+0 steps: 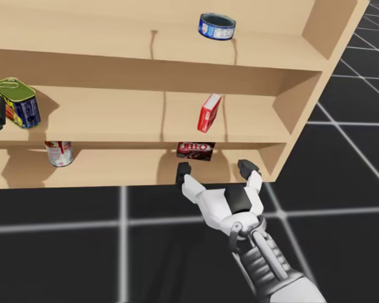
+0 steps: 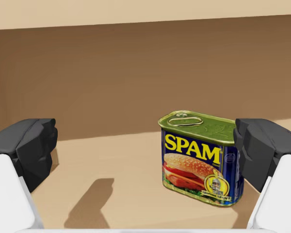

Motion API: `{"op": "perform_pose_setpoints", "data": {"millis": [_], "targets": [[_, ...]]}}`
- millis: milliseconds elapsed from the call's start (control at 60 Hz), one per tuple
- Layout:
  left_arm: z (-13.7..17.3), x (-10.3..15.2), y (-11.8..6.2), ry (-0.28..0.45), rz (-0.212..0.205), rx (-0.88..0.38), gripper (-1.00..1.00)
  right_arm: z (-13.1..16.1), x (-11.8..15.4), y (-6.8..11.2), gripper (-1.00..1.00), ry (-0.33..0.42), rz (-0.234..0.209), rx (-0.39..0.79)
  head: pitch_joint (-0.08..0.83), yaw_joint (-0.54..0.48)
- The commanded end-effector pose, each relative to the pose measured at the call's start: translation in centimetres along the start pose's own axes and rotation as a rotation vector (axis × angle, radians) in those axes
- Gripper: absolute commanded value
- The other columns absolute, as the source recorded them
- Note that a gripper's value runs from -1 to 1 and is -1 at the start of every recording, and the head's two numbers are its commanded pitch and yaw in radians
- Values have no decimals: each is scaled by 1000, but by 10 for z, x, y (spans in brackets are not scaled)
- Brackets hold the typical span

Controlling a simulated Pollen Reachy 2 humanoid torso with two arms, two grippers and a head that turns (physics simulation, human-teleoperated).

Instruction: Retrieve the pudding box from the shelves.

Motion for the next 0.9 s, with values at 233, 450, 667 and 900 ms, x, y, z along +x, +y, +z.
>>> {"op": "perform_pose_setpoints", "data": {"millis": [233, 450, 667, 900], "targets": [[0, 0, -1, 1, -11, 7, -1000, -59, -27, 44, -1000, 87, -95, -60, 580, -214], [0, -1, -1, 0, -21, 12, -1000, -82, -34, 60, -1000, 109, -97, -63, 581, -214], [0, -1, -2, 0, -24, 13, -1000, -101, -33, 69, -1000, 133, -124, -89, 583, -211], [1, -1, -3, -2, -32, 18, -1000, -120, -43, 78, -1000, 190, -148, -88, 587, -208]]}}
